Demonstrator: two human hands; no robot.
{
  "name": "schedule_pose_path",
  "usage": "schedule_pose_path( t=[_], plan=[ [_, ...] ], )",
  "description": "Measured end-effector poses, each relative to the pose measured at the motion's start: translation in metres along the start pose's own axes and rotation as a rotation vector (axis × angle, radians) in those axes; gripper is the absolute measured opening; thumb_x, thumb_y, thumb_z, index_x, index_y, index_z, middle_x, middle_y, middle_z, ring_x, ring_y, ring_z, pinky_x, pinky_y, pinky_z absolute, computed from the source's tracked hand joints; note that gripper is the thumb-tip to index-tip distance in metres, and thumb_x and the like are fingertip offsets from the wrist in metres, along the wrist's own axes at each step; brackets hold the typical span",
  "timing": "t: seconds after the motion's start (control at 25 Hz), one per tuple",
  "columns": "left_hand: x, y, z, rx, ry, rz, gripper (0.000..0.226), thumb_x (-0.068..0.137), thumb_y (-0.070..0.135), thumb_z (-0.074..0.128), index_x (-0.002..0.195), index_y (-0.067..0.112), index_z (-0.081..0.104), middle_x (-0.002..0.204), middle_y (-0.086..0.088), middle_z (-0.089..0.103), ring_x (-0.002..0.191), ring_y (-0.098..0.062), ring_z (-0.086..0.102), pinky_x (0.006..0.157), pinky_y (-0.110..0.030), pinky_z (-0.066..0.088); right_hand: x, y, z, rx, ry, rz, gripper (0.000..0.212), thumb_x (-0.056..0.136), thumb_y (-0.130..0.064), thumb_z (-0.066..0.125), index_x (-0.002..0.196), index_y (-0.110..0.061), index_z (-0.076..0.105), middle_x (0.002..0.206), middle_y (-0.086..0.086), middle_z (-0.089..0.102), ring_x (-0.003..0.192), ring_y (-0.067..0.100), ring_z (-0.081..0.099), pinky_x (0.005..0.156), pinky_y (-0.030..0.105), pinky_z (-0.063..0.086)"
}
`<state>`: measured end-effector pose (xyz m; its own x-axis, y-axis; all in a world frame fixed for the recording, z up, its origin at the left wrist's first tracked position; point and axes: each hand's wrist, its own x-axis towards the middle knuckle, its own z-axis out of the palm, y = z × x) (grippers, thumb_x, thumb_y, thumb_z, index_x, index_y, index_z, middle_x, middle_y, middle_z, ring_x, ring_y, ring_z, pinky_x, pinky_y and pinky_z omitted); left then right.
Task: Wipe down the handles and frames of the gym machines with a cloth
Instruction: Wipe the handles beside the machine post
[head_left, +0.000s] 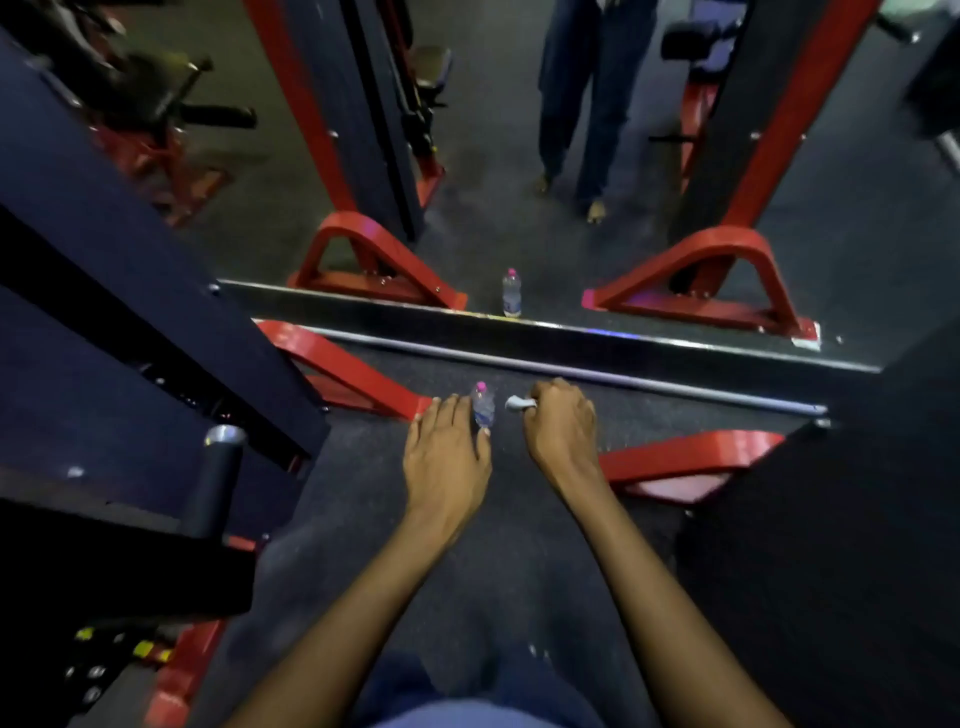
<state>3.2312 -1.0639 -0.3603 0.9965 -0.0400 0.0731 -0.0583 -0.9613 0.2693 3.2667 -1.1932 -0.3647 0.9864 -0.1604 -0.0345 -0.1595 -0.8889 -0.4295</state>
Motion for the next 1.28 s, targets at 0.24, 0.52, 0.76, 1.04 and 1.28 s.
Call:
schedule_pose_path(
  t=[0.24, 0.52, 0.76, 1.04, 1.28],
  plan=[
    [0.062, -0.013, 0.003, -0.019, 0.101, -0.097, 0.043, 0.085, 0.023, 0.059, 0.125, 0.007, 0.061, 0.128, -0.010, 0.062, 0.122, -0.026, 0.056, 0.106, -0.041, 0.039, 0.078, -0.037, -0.008, -0.021, 0.020, -0.272, 0.024, 0.090, -0.013, 0.045, 0.104, -0.009, 0.064, 0.110, 0.011, 0.060, 0.105, 0.031, 0.053, 0.085, 0.034, 0.038],
    [0.118, -0.075, -0.002, 0.026, 0.198, -0.336, 0.047, 0.087, 0.023, 0.062, 0.132, 0.008, 0.056, 0.136, -0.008, 0.056, 0.129, -0.024, 0.050, 0.111, -0.040, 0.032, 0.159, -0.115, 0.021, -0.001, -0.088, -0.514, 0.022, 0.092, -0.017, 0.046, 0.102, -0.012, 0.065, 0.109, 0.007, 0.061, 0.105, 0.028, 0.055, 0.082, 0.034, 0.038],
    [0.121, -0.116, -0.018, 0.083, 0.282, -0.594, 0.050, 0.075, 0.034, 0.042, 0.104, 0.008, 0.073, 0.106, -0.007, 0.072, 0.100, -0.025, 0.069, 0.081, -0.045, 0.056, 0.187, -0.184, 0.046, 0.057, -0.225, -0.777, 0.026, 0.089, -0.029, 0.057, 0.090, -0.003, 0.065, 0.099, 0.014, 0.064, 0.095, 0.036, 0.060, 0.073, 0.038, 0.040],
    [0.095, -0.109, -0.014, 0.159, 0.458, -0.827, 0.048, 0.073, 0.029, 0.051, 0.115, 0.013, 0.068, 0.127, -0.006, 0.063, 0.115, -0.021, 0.062, 0.093, -0.034, 0.051, 0.168, -0.246, 0.085, 0.475, -0.691, -1.057, 0.010, 0.081, -0.013, 0.059, 0.077, -0.015, 0.068, 0.080, 0.000, 0.069, 0.073, 0.012, 0.065, 0.069, 0.025, 0.051],
    [0.060, -0.071, -0.014, 0.269, 0.626, -1.121, 0.062, 0.079, 0.022, 0.054, 0.140, 0.010, 0.044, 0.152, -0.003, 0.033, 0.144, -0.017, 0.023, 0.114, -0.026, 0.020, 0.132, -0.265, 0.092, 0.682, -0.879, -1.426, 0.032, 0.076, 0.014, 0.054, 0.092, -0.006, 0.073, 0.095, 0.002, 0.070, 0.088, 0.011, 0.064, 0.082, 0.010, 0.045]
  ],
)
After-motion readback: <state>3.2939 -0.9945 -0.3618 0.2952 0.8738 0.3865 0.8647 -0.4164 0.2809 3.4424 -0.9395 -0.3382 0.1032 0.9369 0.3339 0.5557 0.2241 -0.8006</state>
